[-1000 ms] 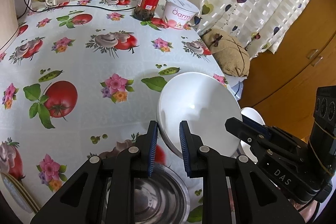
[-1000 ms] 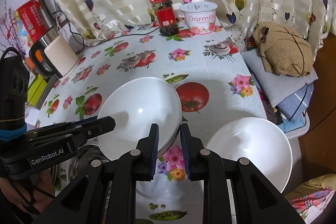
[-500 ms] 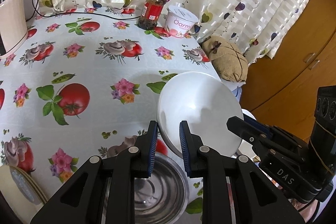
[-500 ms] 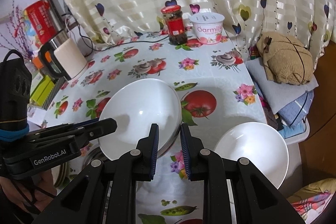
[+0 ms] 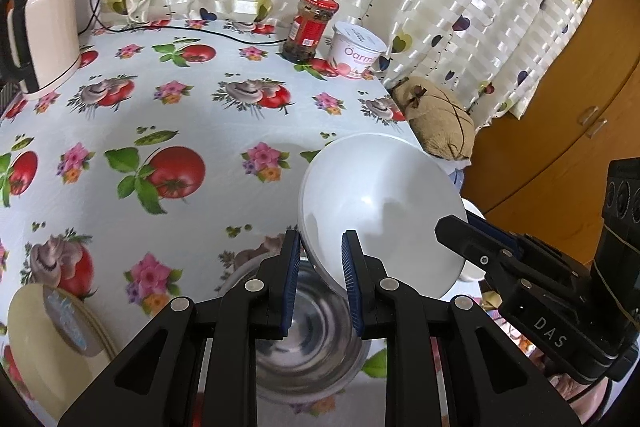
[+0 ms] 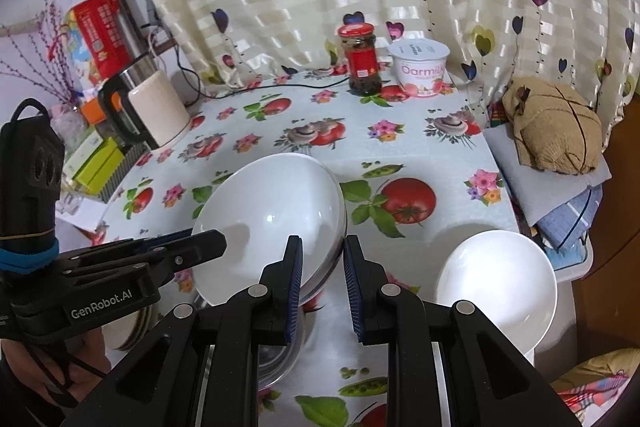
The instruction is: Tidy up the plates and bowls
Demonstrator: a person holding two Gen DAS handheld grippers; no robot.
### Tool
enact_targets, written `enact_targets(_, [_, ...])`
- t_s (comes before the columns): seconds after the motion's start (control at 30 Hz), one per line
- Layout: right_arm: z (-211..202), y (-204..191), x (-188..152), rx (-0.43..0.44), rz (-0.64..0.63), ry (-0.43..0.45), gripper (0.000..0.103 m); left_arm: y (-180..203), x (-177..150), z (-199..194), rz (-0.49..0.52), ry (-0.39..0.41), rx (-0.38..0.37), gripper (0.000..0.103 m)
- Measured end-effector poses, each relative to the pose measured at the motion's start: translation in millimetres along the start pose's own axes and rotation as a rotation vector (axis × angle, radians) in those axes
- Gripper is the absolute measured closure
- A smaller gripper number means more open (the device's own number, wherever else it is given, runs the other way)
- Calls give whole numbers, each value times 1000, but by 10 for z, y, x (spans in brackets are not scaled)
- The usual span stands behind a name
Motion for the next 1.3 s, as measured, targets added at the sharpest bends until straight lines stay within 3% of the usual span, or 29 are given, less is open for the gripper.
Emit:
enact_targets(0.57, [15,-374,-248,43,-36,-49,82,-267,-349,-188,-48,-31,38,81])
enact_targets(1.3, [319,-373,-511,66,-21,-158,82,-409,-551,-10,-61,-100,78,81])
Point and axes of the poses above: each gripper's, at about its wrist camera, not at the fingertips, and z roughly the way its jaws point, y to its right, x to its top, the point moved 2 cm from there along z, roughly the way its jaws point, and after that the axes turned 3 degrees about x, right-handed, at the moved point
